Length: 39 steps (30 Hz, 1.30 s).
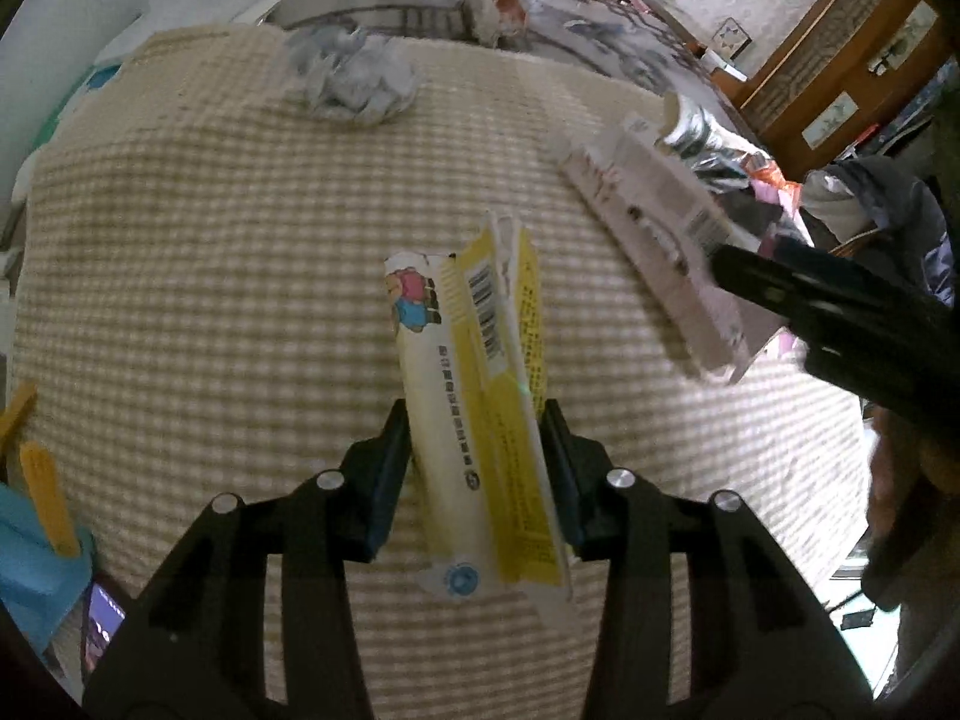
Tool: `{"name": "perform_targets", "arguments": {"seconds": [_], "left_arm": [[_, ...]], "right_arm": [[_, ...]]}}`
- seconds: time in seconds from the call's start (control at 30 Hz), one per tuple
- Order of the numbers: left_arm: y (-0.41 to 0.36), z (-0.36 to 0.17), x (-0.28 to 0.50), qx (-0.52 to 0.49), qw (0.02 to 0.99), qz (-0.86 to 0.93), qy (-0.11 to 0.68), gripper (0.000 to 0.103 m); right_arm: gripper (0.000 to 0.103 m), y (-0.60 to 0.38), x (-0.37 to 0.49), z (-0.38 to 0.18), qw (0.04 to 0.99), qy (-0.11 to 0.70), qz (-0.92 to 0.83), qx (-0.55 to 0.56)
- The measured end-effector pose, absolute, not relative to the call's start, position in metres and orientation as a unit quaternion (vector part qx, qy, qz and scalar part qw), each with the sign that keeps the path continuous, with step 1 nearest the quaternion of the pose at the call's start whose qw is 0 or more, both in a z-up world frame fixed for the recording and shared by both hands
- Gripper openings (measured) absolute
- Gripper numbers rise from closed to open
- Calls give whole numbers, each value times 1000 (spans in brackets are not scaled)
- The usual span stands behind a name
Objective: Collect trash
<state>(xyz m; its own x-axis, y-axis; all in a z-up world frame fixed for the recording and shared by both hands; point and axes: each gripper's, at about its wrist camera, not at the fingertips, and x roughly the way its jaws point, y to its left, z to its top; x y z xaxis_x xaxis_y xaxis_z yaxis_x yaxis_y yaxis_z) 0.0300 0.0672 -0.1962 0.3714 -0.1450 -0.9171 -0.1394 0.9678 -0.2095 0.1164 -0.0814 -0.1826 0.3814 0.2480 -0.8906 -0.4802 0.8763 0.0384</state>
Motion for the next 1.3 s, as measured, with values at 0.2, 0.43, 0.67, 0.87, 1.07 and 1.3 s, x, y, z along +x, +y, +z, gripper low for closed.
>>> {"name": "perform_targets", "arguments": {"seconds": [0.2, 0.43, 0.67, 0.87, 1.07, 1.3], "left_arm": [[71, -200, 23, -132, 817, 0, 562, 43], [71, -206, 23, -129, 814, 0, 566, 45], [69, -211, 27, -135, 814, -6, 565, 47], [65, -209, 28, -132, 826, -1, 548, 57], [60, -207, 31, -130, 830, -12, 542, 68], [62, -203, 28, -139, 827, -20, 544, 68]], "right_arm": [[52, -64, 129, -211, 808, 532, 195, -162], [48, -75, 120, -199, 807, 533, 224, -121], [48, -93, 79, -187, 788, 553, 259, -77], [48, -110, 52, -193, 785, 568, 241, -56], [49, -121, 43, -204, 779, 584, 229, -28], [59, -126, 43, -202, 784, 581, 218, -10]]}}
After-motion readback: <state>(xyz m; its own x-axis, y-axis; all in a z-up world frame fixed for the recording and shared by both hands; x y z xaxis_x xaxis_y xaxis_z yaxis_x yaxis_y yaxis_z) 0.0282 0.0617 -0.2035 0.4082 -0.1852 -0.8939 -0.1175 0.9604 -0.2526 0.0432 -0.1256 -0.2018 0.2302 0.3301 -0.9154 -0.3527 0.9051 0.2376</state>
